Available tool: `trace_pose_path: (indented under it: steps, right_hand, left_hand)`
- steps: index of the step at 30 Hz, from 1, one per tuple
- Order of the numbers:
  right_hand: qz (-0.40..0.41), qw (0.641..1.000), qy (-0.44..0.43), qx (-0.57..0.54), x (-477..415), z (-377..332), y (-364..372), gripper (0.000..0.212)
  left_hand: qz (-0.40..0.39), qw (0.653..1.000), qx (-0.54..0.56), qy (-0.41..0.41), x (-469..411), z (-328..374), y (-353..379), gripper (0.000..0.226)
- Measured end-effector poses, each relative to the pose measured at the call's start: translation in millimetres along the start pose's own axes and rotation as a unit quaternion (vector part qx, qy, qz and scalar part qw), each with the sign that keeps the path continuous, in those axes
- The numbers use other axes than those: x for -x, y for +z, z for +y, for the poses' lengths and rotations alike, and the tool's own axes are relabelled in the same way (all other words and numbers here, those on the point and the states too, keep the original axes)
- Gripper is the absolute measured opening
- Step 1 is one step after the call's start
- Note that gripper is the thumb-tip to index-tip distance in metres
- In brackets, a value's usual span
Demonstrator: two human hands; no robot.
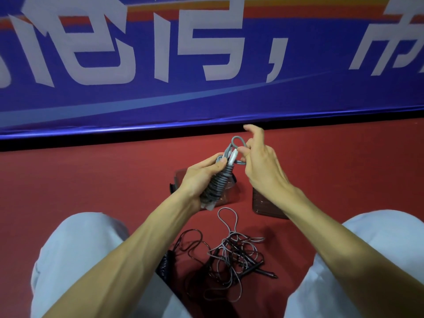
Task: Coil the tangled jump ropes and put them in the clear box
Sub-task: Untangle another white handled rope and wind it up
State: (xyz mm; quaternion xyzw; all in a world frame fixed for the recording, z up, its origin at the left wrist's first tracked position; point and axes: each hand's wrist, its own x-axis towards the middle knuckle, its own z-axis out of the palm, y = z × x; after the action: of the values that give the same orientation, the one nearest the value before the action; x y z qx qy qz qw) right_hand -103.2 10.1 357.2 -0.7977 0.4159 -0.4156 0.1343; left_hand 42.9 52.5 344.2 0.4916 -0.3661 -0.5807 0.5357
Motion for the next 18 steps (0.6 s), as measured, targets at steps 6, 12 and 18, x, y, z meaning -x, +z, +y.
trace_pose_path:
  steps: [6,12,18]
  right_hand:
    - [0.058,0.993,-0.081,0.069,-2.1,5.7,2.7,0.007]
    - [0.064,0.982,-0.129,0.121,-1.2,9.3,7.2,0.026]
    - [0.07,0.974,-0.164,0.138,1.2,11.3,10.4,0.029]
  left_hand:
    - [-0.043,0.998,0.039,-0.038,-1.2,-0.7,0.9,0.023]
    - [-0.021,0.99,0.087,-0.108,-3.2,0.4,-0.6,0.047]
    - [0.026,0.992,0.053,-0.11,-1.4,-2.1,1.4,0.038]
